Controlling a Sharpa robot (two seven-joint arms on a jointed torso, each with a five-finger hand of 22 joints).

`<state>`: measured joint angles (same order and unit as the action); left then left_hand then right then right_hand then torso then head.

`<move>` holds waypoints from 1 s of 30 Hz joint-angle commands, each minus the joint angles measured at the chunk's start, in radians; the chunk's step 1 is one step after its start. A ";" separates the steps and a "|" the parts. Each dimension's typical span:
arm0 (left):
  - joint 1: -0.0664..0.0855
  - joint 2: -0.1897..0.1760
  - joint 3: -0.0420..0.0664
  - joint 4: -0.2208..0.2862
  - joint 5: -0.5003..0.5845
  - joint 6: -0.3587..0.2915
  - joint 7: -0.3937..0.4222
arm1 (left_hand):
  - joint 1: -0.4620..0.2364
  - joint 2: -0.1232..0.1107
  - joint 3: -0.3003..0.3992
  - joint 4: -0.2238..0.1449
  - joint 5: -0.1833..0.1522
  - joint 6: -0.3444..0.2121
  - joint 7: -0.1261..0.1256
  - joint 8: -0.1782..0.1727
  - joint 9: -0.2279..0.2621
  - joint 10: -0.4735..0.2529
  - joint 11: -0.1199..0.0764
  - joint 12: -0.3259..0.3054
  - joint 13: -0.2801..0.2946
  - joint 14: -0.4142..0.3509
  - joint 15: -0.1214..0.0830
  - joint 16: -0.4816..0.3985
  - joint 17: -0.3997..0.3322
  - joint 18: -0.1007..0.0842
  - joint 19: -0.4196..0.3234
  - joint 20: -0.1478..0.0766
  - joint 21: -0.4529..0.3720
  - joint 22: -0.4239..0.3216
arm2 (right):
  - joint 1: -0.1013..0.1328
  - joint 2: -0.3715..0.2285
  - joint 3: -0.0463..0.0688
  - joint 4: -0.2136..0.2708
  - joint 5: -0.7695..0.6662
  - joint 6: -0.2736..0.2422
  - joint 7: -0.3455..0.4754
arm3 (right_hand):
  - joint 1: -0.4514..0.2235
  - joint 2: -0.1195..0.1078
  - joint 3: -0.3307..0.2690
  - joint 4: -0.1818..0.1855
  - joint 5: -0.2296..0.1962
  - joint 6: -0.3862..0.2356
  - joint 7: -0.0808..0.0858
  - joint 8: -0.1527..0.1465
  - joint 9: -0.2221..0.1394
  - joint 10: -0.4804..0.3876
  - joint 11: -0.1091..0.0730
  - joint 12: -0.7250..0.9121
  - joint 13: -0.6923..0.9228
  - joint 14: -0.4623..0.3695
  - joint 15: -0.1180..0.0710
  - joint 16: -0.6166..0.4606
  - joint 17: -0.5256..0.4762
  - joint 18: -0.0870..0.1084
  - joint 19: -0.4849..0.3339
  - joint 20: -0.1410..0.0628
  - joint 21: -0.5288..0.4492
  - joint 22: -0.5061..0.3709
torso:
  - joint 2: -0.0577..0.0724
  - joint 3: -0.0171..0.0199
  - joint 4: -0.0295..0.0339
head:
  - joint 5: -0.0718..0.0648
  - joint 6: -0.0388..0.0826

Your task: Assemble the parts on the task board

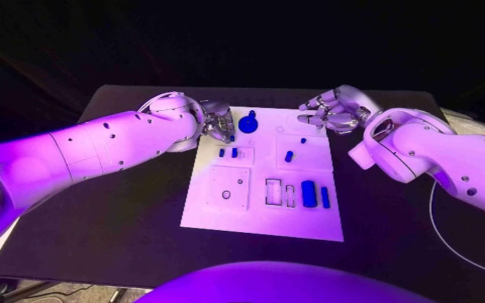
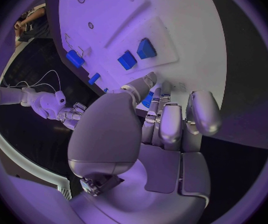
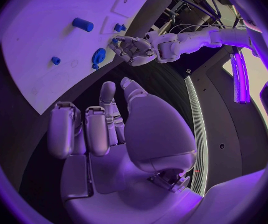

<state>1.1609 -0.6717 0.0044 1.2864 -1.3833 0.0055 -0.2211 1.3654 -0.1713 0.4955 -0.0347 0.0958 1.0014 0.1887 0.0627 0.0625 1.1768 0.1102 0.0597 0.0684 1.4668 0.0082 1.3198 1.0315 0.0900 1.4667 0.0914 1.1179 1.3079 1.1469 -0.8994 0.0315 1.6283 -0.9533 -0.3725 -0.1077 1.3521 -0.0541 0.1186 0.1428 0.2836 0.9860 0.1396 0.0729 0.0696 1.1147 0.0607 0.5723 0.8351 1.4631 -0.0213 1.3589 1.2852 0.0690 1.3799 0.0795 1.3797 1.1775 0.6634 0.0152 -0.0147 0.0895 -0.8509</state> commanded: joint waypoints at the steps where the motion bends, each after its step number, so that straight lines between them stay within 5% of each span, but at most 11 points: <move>1: -0.001 -0.009 -0.001 0.005 0.007 -0.028 0.010 | 0.005 -0.005 0.005 -0.007 -0.005 -0.011 -0.003 -0.003 0.000 -0.009 -0.002 0.002 0.002 0.010 0.005 0.009 0.004 -0.005 0.012 0.010 -0.014 0.015 | -0.001 -0.001 0.000 -0.019 -0.099 0.040 -0.011 | 0.029 -0.005 0.023 -0.007 -0.018 0.013 0.008 0.003 0.001 -0.034 -0.003 -0.090 -0.078 0.034 -0.001 -0.023 -0.023 0.014 -0.008 0.002 -0.010 -0.015 | -0.002 -0.0014 0.0003 | -0.002 0.003; 3: -0.001 -0.021 -0.001 0.013 0.032 -0.049 0.030 | 0.014 -0.001 0.016 -0.013 -0.004 -0.016 -0.011 0.000 0.001 -0.016 -0.005 0.004 0.000 0.006 0.003 0.004 -0.007 0.002 0.004 0.011 -0.043 0.000 | 0.000 0.000 0.000 -0.034 -0.163 0.066 -0.023 | 0.053 -0.014 0.047 -0.013 -0.040 0.019 0.014 0.003 0.001 -0.050 0.011 -0.183 -0.169 0.031 0.006 -0.045 -0.048 0.017 -0.016 0.007 -0.021 -0.034 | -0.002 -0.0018 0.0007 | -0.004 0.005; 8: 0.003 -0.064 0.000 0.034 0.229 -0.120 0.101 | 0.048 0.008 0.058 -0.041 -0.003 0.005 -0.016 0.012 0.006 -0.003 -0.009 0.019 0.002 -0.039 -0.002 -0.054 -0.114 0.026 -0.040 0.010 -0.173 -0.064 | 0.000 0.002 0.000 -0.060 -0.370 0.133 -0.058 | 0.100 -0.046 0.113 -0.042 -0.066 0.048 0.004 0.001 0.001 -0.042 0.011 -0.333 -0.361 0.030 0.012 -0.071 -0.074 0.025 -0.033 0.014 -0.046 -0.074 | -0.002 -0.0006 -0.0010 | -0.006 0.010; 14: 0.004 -0.115 0.000 0.063 0.619 -0.264 0.271 | 0.082 0.007 0.127 -0.090 -0.003 0.046 0.005 0.028 0.007 -0.020 0.006 0.029 0.000 -0.236 0.004 -0.279 -0.478 0.090 -0.219 0.008 -0.554 -0.238 | -0.002 0.013 0.000 -0.063 -0.607 0.193 -0.106 | 0.097 -0.070 0.167 -0.049 -0.118 0.078 -0.008 -0.001 0.001 -0.022 0.010 -0.402 -0.492 0.033 0.014 -0.088 -0.091 0.027 -0.034 0.016 -0.058 -0.089 | 0.000 -0.0012 0.0011 | -0.015 0.020; 15: 0.004 -0.123 0.000 0.069 0.695 -0.286 0.308 | 0.082 0.009 0.130 -0.093 -0.005 0.049 0.005 0.029 0.006 -0.020 0.007 0.034 0.001 -0.261 0.004 -0.305 -0.512 0.090 -0.236 0.009 -0.556 -0.234 | -0.003 0.016 0.000 -0.064 -0.640 0.201 -0.115 | 0.096 -0.072 0.174 -0.049 -0.123 0.080 -0.010 -0.002 0.001 -0.021 0.011 -0.408 -0.506 0.034 0.014 -0.092 -0.095 0.027 -0.035 0.016 -0.060 -0.092 | 0.000 -0.0020 0.0022 | -0.016 0.021; 20: 0.003 -0.163 -0.009 0.124 1.164 -0.319 0.500 | 0.049 0.032 0.096 -0.075 -0.010 0.074 -0.008 0.044 0.009 0.015 -0.008 0.078 0.013 -0.274 0.001 -0.316 -0.529 0.091 -0.267 0.011 -0.560 -0.225 | -0.016 0.040 0.000 -0.077 -0.779 0.230 -0.151 | 0.091 -0.083 0.216 -0.051 -0.163 0.093 -0.019 -0.005 0.000 -0.015 0.005 -0.434 -0.577 0.034 0.011 -0.111 -0.114 0.030 -0.040 0.012 -0.074 -0.111 | 0.001 -0.0006 0.0001 | -0.039 0.037; 23: 0.002 -0.179 -0.014 0.153 1.325 -0.305 0.557 | 0.016 0.039 0.055 -0.054 -0.012 0.081 -0.017 0.051 0.009 0.019 -0.016 0.096 0.020 -0.271 0.001 -0.310 -0.532 0.092 -0.270 0.015 -0.569 -0.232 | -0.023 0.053 -0.002 -0.083 -0.816 0.237 -0.158 | 0.089 -0.087 0.233 -0.052 -0.170 0.098 -0.022 -0.005 0.001 -0.012 0.003 -0.440 -0.600 0.035 0.009 -0.116 -0.119 0.031 -0.040 0.009 -0.077 -0.115 | 0.002 -0.0009 -0.0003 | -0.053 0.044; 30: 0.000 -0.204 -0.019 0.210 1.494 -0.269 0.618 | -0.003 0.053 0.001 -0.040 -0.010 0.083 -0.024 0.060 0.009 0.012 -0.022 0.124 0.029 -0.269 -0.003 -0.302 -0.539 0.093 -0.263 0.015 -0.589 -0.251 | -0.032 0.085 -0.008 -0.099 -0.868 0.253 -0.163 | 0.083 -0.093 0.258 -0.054 -0.173 0.104 -0.026 -0.006 0.000 -0.010 -0.003 -0.449 -0.634 0.035 0.002 -0.124 -0.128 0.032 -0.041 0.002 -0.083 -0.123 | 0.003 -0.0008 0.0014 | -0.073 0.047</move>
<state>1.1608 -0.8757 -0.0146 1.4884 -0.0778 -0.2724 0.3057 1.3691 -0.1228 0.4997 -0.0745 0.0861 1.0844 0.1746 0.1161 0.0709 1.1899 0.0941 0.1803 0.0964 1.1934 0.0094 1.0138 0.4934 0.1714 1.2058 0.1055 0.5322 1.0578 1.1158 -0.8170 0.0230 1.5317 -1.7385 -0.1585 -0.2473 1.4356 -0.1334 0.3715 0.0883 0.1139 1.0829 0.1137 0.0729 0.0696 1.1001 0.0618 0.1268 0.2014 1.4646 -0.0124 1.2392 1.1584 0.0847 1.3407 0.0862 1.3013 1.0555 0.6654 0.0143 -0.0141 0.0223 -0.8043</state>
